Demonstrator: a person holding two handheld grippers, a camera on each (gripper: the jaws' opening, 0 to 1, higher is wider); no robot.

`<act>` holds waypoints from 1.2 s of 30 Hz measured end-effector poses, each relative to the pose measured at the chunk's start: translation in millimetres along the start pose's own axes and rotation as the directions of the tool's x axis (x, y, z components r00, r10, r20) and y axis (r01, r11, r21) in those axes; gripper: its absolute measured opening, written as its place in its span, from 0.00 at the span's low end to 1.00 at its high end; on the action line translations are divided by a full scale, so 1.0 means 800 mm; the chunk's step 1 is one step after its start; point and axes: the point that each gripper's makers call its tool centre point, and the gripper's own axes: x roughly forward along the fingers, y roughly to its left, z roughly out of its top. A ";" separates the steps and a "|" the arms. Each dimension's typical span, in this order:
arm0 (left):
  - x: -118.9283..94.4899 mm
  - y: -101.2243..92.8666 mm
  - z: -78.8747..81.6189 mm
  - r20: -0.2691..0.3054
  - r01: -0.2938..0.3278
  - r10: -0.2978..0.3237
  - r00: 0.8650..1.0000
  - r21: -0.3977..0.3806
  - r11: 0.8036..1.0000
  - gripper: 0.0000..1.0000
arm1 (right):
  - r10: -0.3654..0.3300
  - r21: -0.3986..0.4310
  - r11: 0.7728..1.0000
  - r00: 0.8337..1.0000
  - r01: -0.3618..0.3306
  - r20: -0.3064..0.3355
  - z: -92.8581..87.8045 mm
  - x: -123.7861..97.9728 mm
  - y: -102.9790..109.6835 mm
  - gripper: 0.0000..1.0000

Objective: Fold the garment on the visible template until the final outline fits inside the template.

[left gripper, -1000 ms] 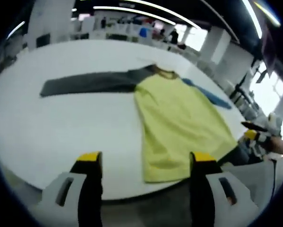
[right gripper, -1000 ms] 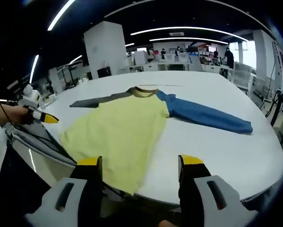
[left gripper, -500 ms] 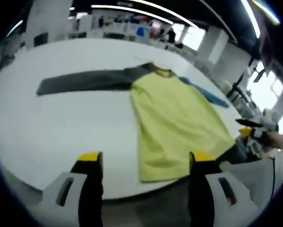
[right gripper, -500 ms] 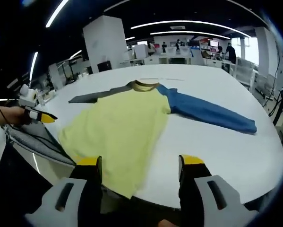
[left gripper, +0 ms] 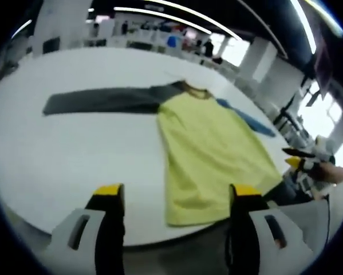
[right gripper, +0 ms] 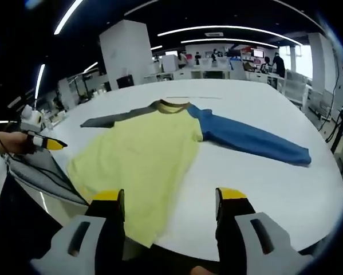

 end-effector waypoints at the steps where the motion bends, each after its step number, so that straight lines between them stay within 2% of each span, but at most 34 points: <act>1: 0.001 0.000 0.000 -0.004 -0.001 0.001 1.000 0.001 1.000 0.71 | 0.000 0.001 1.000 1.000 0.000 -0.001 0.000 0.000 0.000 0.64; 8: 0.005 -0.001 0.004 -0.004 -0.002 0.002 1.000 -0.003 1.000 0.70 | -0.001 0.004 1.000 1.000 0.001 -0.010 -0.004 0.004 -0.004 0.63; 25: 0.011 0.003 -0.002 -0.026 -0.003 0.003 1.000 -0.018 1.000 0.70 | -0.002 0.035 0.999 1.000 0.002 -0.011 -0.002 0.014 -0.011 0.62; 36: 0.011 -0.001 -0.005 -0.028 0.015 -0.016 0.999 -0.028 1.000 0.70 | -0.001 0.053 0.999 1.000 0.001 0.006 0.007 0.020 -0.012 0.61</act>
